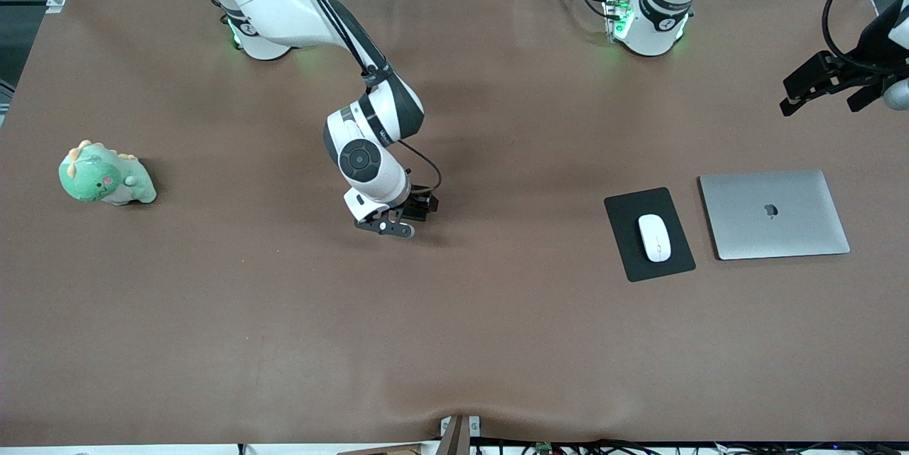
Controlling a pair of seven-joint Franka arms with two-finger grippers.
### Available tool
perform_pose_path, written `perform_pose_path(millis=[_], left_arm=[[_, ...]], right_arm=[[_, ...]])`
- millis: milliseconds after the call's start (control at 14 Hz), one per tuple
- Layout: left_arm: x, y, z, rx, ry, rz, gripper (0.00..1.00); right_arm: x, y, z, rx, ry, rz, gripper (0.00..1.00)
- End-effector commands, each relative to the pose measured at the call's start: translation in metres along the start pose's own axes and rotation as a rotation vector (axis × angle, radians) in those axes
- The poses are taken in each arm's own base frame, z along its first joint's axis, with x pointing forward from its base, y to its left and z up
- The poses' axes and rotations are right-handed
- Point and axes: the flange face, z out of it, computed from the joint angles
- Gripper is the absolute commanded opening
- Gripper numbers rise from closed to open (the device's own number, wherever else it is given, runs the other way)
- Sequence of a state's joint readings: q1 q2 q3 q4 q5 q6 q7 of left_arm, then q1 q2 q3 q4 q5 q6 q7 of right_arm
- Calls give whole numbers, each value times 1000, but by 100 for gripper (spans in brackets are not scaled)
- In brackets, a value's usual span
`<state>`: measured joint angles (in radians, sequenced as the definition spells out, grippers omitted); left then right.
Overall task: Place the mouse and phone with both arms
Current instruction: 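Lift the phone with the right gripper and carry it toward the plush toy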
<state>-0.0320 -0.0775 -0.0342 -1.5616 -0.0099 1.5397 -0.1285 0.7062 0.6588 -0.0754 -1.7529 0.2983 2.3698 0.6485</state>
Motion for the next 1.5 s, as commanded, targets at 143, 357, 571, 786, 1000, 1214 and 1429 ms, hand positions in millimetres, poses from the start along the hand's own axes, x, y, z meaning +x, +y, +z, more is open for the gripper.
perform_pose_path(millis=[143,357,571,786,1000,1214,1429], left_arm=[[-1,-4,6,0,-19,15,100],[-2,-4,5,0,-17,15,100],[1,-3,9,0,-22,15,100],[2,-5,11,0,-28,13,100],[3,-6,12,1,-28,9,100],[10,-6,21,0,-31,8,100],[13,-4,25,3,-31,11,100]], right_arm=[[-7,-8,12,10,5,37,100],[-11,-9,18,-2,5,29,86],[-11,-3,24,1,24,28,72],[-8,2,21,-2,18,36,0],[-3,9,3,-16,-14,55,0],[11,29,-38,-20,-58,93,0],[34,69,-69,-26,-103,141,0]])
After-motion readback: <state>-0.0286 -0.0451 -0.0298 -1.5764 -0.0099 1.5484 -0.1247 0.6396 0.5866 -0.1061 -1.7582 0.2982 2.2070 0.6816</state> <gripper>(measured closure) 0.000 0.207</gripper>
